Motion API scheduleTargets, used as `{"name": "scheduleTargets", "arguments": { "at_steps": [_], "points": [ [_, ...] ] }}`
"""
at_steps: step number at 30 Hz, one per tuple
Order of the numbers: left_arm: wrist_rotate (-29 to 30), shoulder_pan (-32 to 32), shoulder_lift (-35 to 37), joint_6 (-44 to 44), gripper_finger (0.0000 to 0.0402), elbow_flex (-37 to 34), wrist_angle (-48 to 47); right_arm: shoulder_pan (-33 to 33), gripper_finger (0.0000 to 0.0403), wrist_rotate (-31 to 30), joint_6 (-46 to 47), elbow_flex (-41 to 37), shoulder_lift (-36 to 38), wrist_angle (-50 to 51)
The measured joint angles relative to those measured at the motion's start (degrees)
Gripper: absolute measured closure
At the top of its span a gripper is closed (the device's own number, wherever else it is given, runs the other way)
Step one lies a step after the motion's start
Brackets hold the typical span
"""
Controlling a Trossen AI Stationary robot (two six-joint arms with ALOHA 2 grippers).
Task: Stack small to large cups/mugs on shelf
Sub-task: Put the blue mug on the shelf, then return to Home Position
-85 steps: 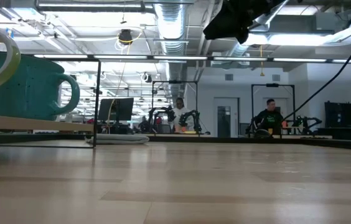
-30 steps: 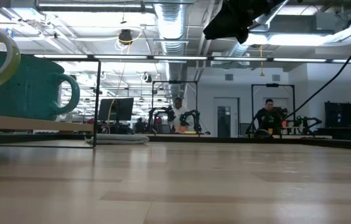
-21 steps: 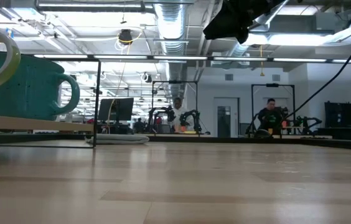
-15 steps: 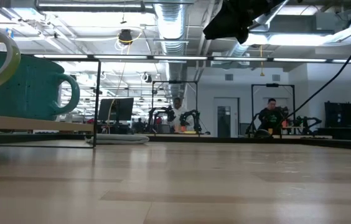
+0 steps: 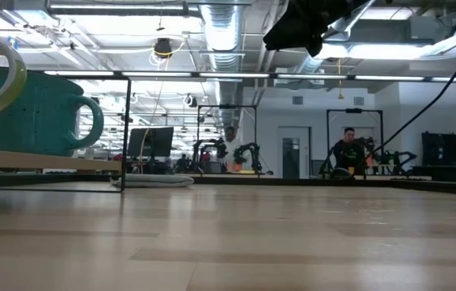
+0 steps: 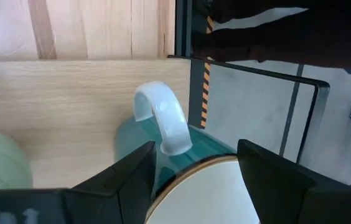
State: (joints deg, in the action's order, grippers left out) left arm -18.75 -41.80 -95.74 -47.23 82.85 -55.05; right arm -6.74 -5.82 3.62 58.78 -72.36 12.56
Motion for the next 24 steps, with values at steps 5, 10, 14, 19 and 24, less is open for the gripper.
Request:
{"name": "scheduleTargets", "arguments": {
  "at_steps": [5, 10, 14, 19, 24],
  "points": [
    [1.03, 0.09, 0.0, 1.19, 0.0185, 0.0, -0.02, 0.0, 0.0271, 0.01, 0.0, 0.0, 0.0, 0.0],
    [0.99, 0.57, 0.0, 1.78, 0.0185, 0.0, 0.75, 0.0, 0.0271, 0.0, -0.01, 0.0, 0.0, -0.5],
    [0.77, 0.78, 0.0, 2.02, 0.0185, 0.0, 2.29, 0.0, 0.0271, 0.0, -0.03, 0.0, 0.0, -1.11],
    [0.64, 0.76, 0.0, 1.74, 0.0185, 0.0, 2.4, 0.0, 0.0271, 0.0, -0.07, 0.0, -0.01, -1.05],
    [-0.13, 0.76, 0.0, 1.08, 0.0185, 0.0, 3.73, 0.0, 0.0271, 0.0, -0.17, 0.0, -0.02, -1.05]
  ]
}}
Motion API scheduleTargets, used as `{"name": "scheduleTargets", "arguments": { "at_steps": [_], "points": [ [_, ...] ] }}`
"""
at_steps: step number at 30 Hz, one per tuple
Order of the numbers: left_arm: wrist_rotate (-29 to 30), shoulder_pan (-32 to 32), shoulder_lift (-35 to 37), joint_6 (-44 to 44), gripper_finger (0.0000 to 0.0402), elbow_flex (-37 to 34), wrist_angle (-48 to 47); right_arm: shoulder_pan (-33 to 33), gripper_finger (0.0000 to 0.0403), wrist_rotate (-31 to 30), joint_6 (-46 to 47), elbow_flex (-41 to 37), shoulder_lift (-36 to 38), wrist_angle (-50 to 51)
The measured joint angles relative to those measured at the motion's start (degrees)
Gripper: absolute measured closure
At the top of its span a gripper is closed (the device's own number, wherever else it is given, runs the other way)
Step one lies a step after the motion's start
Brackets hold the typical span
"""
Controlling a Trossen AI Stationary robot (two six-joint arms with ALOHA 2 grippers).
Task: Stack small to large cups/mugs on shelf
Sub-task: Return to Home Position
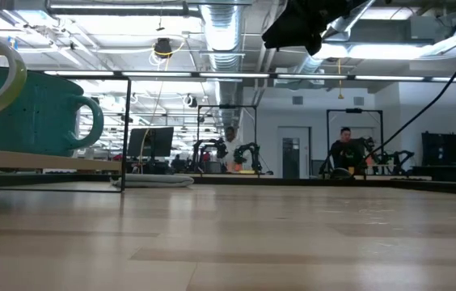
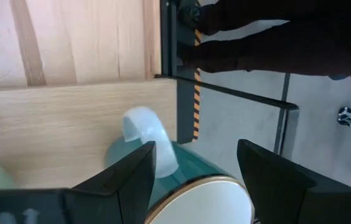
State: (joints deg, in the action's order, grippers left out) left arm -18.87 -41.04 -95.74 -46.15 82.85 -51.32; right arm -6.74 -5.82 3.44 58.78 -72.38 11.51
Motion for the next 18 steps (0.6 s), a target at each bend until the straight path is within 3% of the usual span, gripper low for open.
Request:
{"name": "scheduleTargets", "arguments": {
  "at_steps": [8, 18],
  "points": [
    [0.07, 0.0, 0.0, 0.02, 0.0185, 0.0, -0.07, 0.0, 0.0271, 0.0, -0.43, 0.0, 0.0, 0.0],
    [7.68, 2.64, 0.46, 7.11, 0.0185, 2.56, -0.92, 0.0, 0.0271, 0.0, -0.44, 0.0, 0.02, -0.31]
  ]
}}
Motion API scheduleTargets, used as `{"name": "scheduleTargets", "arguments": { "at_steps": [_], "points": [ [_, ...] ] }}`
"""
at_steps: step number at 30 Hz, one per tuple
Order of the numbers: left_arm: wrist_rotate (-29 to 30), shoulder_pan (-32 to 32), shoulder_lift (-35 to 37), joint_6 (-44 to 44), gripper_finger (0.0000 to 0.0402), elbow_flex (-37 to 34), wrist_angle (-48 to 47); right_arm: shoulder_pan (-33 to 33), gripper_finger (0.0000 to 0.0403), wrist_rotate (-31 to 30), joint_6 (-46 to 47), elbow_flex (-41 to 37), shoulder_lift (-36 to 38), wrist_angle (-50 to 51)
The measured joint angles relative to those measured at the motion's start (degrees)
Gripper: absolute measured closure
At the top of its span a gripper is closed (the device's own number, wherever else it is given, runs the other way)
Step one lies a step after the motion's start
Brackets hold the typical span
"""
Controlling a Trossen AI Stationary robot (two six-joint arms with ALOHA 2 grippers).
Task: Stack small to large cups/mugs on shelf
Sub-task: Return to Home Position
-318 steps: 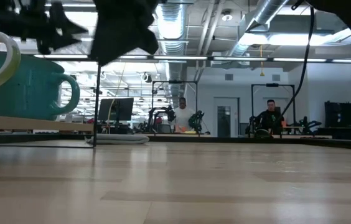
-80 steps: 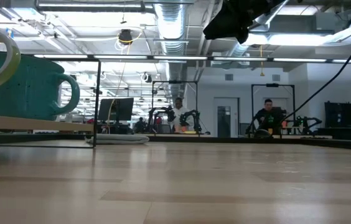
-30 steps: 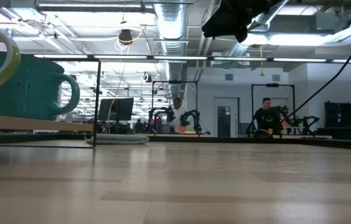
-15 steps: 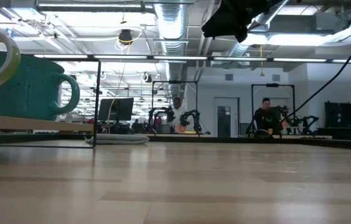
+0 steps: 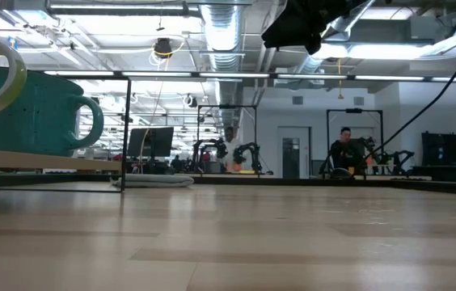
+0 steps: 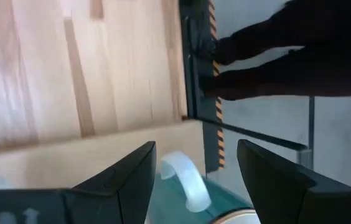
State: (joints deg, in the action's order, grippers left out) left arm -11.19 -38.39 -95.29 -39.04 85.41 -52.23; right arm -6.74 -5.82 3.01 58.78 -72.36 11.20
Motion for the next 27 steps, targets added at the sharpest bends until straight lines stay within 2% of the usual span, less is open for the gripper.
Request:
{"name": "scheduleTargets", "arguments": {
  "at_steps": [4, 7, 12, 16, 21, 24, 27],
  "points": [
    [3.32, 0.92, 0.09, 5.05, 0.0185, 3.01, -1.87, 0.0, 0.0271, 0.0, 0.02, 0.0, 0.0, -0.08],
    [10.35, 1.42, 1.7, 8.35, 0.0185, 4.75, -2.89, 0.0, 0.0271, 0.0, 0.02, 0.0, -0.02, -0.59],
    [30.09, 1.36, 9.75, 12.06, 0.0185, 5.5, -1.9, 0.0, 0.0271, 0.0, 0.02, 0.0, 1.1, -2.05],
    [45.62, 1.14, 18.44, 11.52, 0.0185, 5.33, -1.14, 0.0, 0.0271, -0.24, 0.0, 0.0, 3.59, -1.83],
    [64.37, 0.08, 25.69, 14.09, 0.0185, 5.32, 1.07, -0.32, 0.0271, -0.6, 0.0, 0.0, 7.51, -1.74],
    [74.52, -1.96, 27.39, 20.68, 0.0185, 5.3, -2.07, -0.55, 0.0271, -0.72, 1.64, 0.0, 9.97, -1.62],
    [85.66, -4.21, 28.58, 18.72, 0.0185, 5.18, -8.66, -0.52, 0.0271, -2.08, 2.13, 0.0, 12.58, -1.62]
  ]
}}
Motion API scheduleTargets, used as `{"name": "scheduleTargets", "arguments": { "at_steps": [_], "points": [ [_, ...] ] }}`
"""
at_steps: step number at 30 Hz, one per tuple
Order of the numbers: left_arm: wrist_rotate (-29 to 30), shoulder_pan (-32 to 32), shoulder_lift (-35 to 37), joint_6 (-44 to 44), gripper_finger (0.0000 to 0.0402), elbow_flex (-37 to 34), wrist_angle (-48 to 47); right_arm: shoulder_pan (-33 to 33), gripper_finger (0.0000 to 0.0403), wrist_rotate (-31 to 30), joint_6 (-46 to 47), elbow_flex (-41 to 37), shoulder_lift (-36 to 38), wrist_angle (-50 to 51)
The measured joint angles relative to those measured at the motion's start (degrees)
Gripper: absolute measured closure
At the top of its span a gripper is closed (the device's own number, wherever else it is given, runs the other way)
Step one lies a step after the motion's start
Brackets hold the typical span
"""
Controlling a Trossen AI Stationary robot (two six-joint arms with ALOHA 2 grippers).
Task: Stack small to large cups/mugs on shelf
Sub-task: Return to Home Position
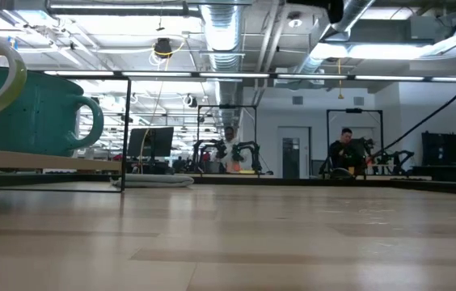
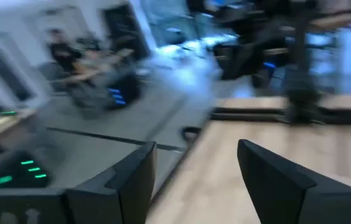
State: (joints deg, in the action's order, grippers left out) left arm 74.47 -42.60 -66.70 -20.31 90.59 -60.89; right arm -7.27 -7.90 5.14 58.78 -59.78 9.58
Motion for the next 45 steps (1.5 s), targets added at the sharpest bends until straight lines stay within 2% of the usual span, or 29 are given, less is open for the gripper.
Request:
{"name": "scheduleTargets", "arguments": {
  "at_steps": [3, 7, 10, 13, 21, 25, 30, 33, 35, 40, 45],
  "points": [
    [5.67, -2.26, 2.19, -9.36, 0.0184, -1.32, -9.22, 0.0, 0.0271, -0.14, -2.88, 0.0, 2.58, 0.53],
    [5.6, -4.73, 6.28, -22.75, 0.0184, -6.9, -18.73, 0.0, 0.0271, -0.32, -6.89, 0.0, 5.29, 1.87],
    [5.61, -6.93, 11.07, -26.7, 0.0184, -12.54, -19.23, 0.0, 0.0271, -1.44, -6.97, 0.0, 6.73, 2.62],
    [3.11, -8.88, 16.32, -26.88, 0.0184, -19.22, -15.18, 0.0, 0.0271, -3.83, -7.14, 0.0, 7.82, 2.47],
    [2.24, -11.5, 31.34, -19.71, 0.0184, -39.71, 6.57, -0.42, 0.0271, -9.1, -7.15, 0.0, 8.45, 4.19],
    [-2.59, -10.19, 37.8, -11.57, 0.0184, -46.38, 16.47, -1.43, 0.0271, -9.09, -5.84, -0.01, 7.61, 4.73],
    [-12.27, -5.97, 45.36, 7.55, 0.0184, -54.03, 36.57, -1.99, 0.0271, -8.37, -5.71, -1.34, 7.26, 3.71],
    [-16.81, -1.27, 49.27, 17.99, 0.0184, -58.01, 47.93, -2.44, 0.0271, -5.65, -6.65, -4.44, 9.63, 0.65],
    [-20.32, 2.15, 51.97, 21.02, 0.0184, -59.68, 50.77, -2.98, 0.0271, -4.26, -6.4, -7.42, 12.68, -0.74],
    [-24.21, 10.22, 55.39, 20.46, 0.0184, -62.61, 50.36, -3.37, 0.0271, -4.03, -2.83, -15.33, 23.0, -2.72],
    [-24.51, 17.75, 55.55, 19.67, 0.0184, -64.51, 49.49, -3.39, 0.0271, -3.99, -2.13, -22.44, 31.55, -4.57]
  ]
}}
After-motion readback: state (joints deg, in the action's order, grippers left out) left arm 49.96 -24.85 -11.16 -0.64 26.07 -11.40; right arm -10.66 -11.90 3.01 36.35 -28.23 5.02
